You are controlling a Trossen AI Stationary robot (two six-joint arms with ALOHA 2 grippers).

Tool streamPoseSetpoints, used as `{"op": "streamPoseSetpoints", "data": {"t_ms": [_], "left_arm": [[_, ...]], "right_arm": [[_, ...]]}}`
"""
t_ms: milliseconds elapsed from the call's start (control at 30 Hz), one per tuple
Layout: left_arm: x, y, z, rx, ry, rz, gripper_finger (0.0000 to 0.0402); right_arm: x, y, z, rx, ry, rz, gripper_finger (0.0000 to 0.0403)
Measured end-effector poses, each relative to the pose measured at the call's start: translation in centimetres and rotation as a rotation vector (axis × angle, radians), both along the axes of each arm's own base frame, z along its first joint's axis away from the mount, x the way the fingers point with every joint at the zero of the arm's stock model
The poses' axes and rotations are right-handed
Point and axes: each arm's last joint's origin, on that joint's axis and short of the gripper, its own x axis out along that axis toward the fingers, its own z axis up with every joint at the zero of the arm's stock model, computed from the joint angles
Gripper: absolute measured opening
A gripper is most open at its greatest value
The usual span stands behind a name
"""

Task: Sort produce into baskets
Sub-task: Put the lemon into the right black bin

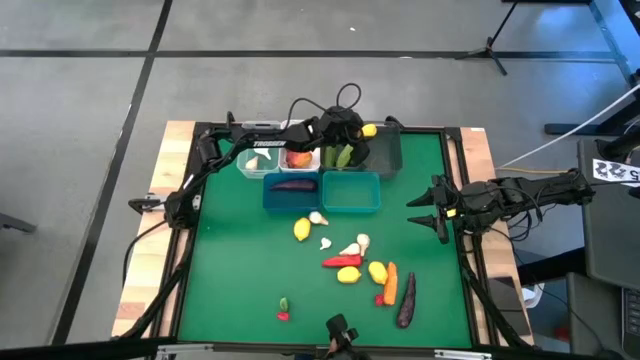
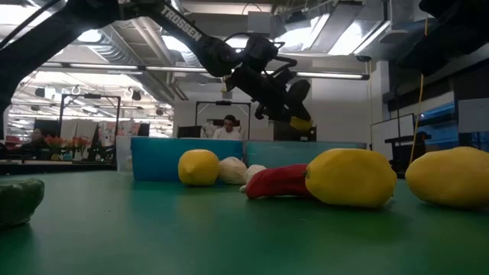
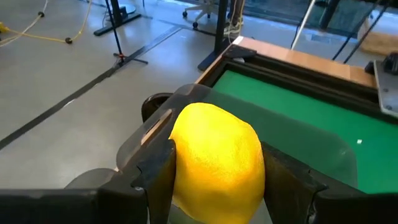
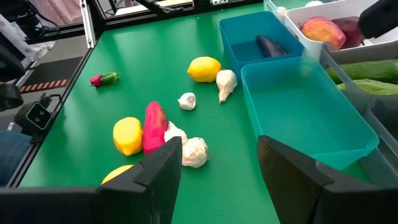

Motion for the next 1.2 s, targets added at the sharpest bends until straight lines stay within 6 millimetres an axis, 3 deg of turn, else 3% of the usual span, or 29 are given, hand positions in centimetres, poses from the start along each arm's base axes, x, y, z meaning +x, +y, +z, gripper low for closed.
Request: {"op": "streamPoseSetpoints", "data": {"t_ms": [300, 933, 1067, 1200], "left_arm": [[0.1, 0.1, 0.0, -0.017, -0.025, 0.012, 0.0199], [0.1, -0.1, 0.2, 0.028, 0.003, -0.082, 0.0261], [-0.1, -1.8, 2.3, 0.061, 0.019, -0.201, 0.0259], [-0.9, -5.6, 5.5, 0.081, 0.131, -0.387, 0.0258]], "right_arm": [[0.0, 0.0, 0.0, 0.000, 0.000, 0.000, 0.0209], [0.0, 0.0, 0.0, 0.000, 0.001, 0.000, 0.0209], [0.0, 0.0, 0.0, 0.000, 0.002, 0.000, 0.0209], [0.0, 0.0, 0.0, 0.000, 0.001, -0.001, 0.0209]]}}
